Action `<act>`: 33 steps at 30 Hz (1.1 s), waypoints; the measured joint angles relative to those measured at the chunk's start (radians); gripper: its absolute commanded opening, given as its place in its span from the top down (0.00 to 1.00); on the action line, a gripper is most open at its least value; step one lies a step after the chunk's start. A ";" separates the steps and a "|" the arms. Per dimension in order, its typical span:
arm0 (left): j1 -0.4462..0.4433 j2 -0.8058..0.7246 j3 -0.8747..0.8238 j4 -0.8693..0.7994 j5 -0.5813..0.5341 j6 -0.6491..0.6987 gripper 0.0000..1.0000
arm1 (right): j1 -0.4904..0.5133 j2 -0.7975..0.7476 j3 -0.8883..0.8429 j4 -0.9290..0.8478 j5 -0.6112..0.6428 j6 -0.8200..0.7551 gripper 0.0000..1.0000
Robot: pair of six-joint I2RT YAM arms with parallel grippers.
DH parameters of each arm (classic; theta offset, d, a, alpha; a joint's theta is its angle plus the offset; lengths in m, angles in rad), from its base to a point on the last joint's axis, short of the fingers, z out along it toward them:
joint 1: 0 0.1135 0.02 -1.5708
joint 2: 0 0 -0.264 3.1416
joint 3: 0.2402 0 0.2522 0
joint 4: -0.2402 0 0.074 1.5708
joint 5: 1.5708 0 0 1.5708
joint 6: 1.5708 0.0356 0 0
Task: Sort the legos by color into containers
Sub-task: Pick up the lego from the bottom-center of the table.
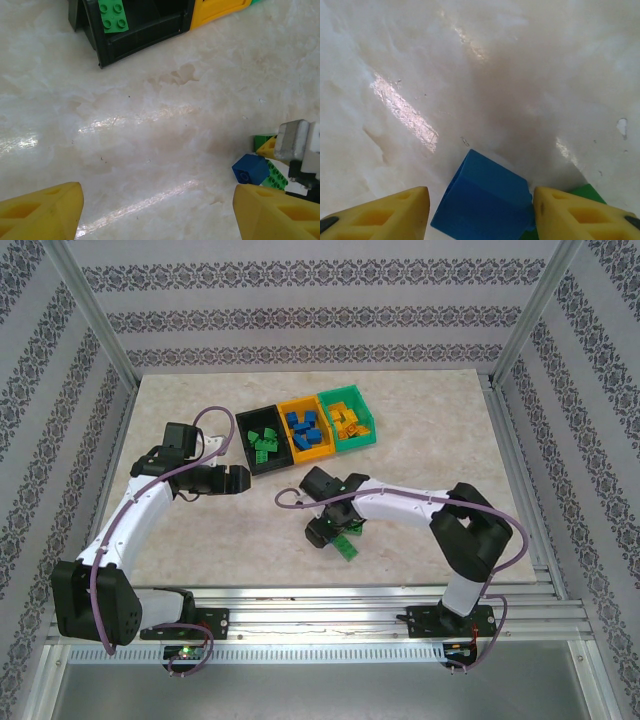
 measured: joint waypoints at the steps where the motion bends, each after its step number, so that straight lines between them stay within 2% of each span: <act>1: 0.000 0.000 0.000 0.000 0.000 0.000 0.22 | 0.002 0.007 0.002 -0.003 0.006 0.000 0.41; 7: 0.000 0.000 0.000 0.000 0.000 0.000 0.21 | 0.019 0.030 0.010 -0.020 0.050 -0.001 0.43; 12: 0.000 0.000 0.000 0.000 0.000 0.000 0.22 | 0.019 0.040 0.025 -0.026 0.057 -0.004 0.59; 15: 0.000 0.000 0.000 0.000 0.000 0.000 0.22 | 0.019 0.050 0.039 -0.032 0.059 -0.005 0.61; 28: 0.000 0.000 0.000 0.000 0.003 0.000 0.22 | 0.010 0.056 0.093 -0.010 0.056 -0.004 0.62; 33: 0.000 0.000 0.000 0.000 0.003 0.000 0.22 | -0.055 0.056 0.158 0.040 0.032 -0.004 0.62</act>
